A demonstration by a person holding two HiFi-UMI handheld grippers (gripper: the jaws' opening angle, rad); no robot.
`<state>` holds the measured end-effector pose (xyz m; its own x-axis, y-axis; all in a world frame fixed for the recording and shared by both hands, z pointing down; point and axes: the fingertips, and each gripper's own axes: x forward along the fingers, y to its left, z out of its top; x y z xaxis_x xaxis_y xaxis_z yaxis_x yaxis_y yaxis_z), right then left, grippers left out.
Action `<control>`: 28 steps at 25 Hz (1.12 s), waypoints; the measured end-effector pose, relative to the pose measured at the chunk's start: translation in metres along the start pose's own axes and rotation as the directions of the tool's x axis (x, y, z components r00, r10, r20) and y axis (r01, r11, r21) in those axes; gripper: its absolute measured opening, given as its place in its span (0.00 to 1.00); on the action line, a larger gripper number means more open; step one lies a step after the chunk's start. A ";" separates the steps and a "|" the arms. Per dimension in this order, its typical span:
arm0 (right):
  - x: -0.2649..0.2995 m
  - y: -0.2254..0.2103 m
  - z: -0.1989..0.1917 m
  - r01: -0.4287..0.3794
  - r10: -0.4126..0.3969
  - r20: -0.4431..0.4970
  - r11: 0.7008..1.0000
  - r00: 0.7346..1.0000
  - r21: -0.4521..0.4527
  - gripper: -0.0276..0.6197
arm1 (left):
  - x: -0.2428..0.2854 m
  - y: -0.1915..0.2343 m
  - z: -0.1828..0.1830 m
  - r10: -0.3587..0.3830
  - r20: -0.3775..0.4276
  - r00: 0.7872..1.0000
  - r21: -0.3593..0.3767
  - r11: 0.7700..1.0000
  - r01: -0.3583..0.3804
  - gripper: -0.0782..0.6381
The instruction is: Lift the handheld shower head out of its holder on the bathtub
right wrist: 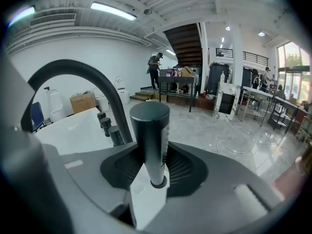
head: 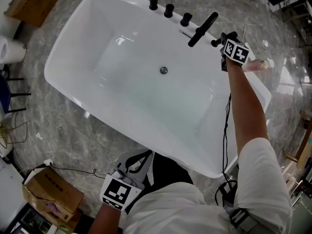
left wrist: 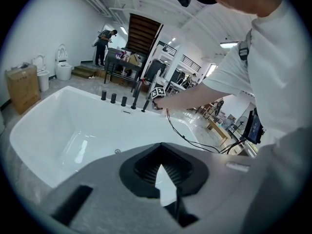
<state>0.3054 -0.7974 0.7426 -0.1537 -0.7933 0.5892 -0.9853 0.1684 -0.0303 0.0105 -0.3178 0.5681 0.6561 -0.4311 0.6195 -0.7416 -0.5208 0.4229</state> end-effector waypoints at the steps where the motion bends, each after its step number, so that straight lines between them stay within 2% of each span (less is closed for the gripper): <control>1: -0.004 0.001 0.002 -0.001 0.001 0.004 1.000 1.000 -0.004 0.27 | -0.002 -0.001 0.000 0.000 0.003 1.000 0.004 1.000 0.000 0.12; 28: -0.134 0.037 0.073 -0.056 0.075 0.145 0.990 0.987 -0.131 0.27 | -0.059 -0.041 0.011 -0.055 0.046 0.997 0.126 0.991 0.049 0.12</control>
<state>0.2842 -0.7277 0.6035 -0.2364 -0.8549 0.4617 -0.9567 0.2878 0.0431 0.0037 -0.2794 0.5065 0.7016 -0.4349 0.5645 -0.6850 -0.6299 0.3661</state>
